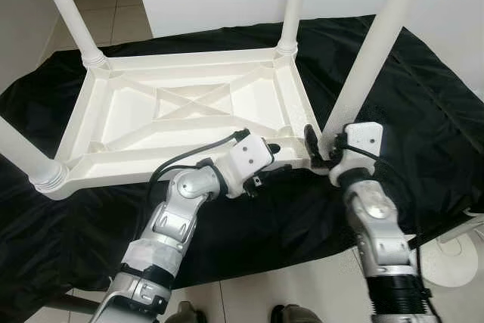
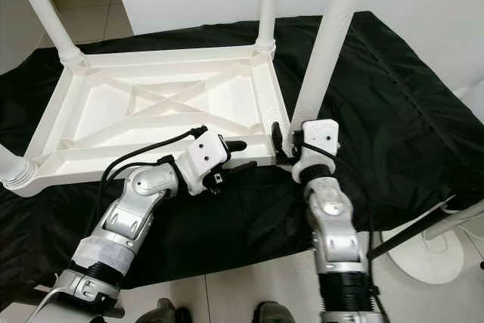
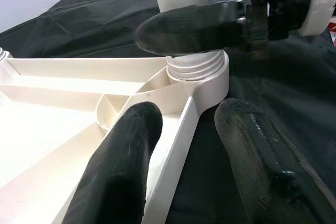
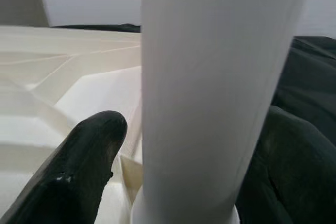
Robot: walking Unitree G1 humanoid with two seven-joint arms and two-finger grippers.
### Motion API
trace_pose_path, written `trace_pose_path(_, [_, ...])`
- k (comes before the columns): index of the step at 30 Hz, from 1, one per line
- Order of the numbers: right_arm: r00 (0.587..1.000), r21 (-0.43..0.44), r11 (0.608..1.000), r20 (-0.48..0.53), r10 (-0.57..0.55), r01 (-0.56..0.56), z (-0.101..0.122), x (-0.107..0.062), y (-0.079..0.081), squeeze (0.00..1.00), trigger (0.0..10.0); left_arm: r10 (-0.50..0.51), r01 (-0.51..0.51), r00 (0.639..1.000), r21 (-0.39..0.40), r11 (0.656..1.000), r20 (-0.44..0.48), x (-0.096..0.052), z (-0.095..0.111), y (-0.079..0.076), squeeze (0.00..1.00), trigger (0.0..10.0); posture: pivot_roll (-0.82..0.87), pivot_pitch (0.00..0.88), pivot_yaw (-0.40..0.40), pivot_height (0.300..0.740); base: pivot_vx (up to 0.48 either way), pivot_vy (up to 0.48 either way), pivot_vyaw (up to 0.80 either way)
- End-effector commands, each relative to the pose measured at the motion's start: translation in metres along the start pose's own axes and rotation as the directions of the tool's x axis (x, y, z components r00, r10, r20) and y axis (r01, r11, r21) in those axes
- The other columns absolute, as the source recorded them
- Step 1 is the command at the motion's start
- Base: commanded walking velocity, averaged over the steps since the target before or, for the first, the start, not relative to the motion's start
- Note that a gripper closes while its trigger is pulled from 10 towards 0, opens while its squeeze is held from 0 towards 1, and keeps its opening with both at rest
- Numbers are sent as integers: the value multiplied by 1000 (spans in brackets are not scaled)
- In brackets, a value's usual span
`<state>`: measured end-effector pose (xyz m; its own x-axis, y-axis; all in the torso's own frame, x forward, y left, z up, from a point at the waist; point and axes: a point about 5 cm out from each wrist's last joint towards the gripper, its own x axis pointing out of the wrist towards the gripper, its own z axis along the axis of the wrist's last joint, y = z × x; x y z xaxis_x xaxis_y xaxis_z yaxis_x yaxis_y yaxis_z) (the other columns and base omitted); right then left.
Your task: Building children table
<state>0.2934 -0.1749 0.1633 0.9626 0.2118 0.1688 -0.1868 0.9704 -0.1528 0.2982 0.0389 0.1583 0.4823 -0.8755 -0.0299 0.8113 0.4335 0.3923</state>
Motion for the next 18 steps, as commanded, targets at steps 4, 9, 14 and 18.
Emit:
trace_pose_path(4, [990,9,990,-20,139,-138,-6,-1,-3,0,10000,134,-134,991,3,991,-21,-3,-3,7,0,10000,-142,78,64,740,0,0,0])
trace_pose_path(9, [969,8,970,-36,245,-244,-8,3,-6,0,10000,125,-125,992,2,992,-17,-4,-2,6,0,10000,-141,76,67,740,0,0,0])
trace_pose_path(14, [950,-5,950,-46,310,-311,-8,14,-11,0,10000,95,-95,995,3,995,-15,-4,-2,3,0,10000,-140,71,69,740,0,0,0])
trace_pose_path(18, [938,-5,939,-57,342,-343,-10,17,-13,0,7490,93,-93,996,2,996,-14,-3,-2,2,0,10000,-136,67,66,740,0,0,0])
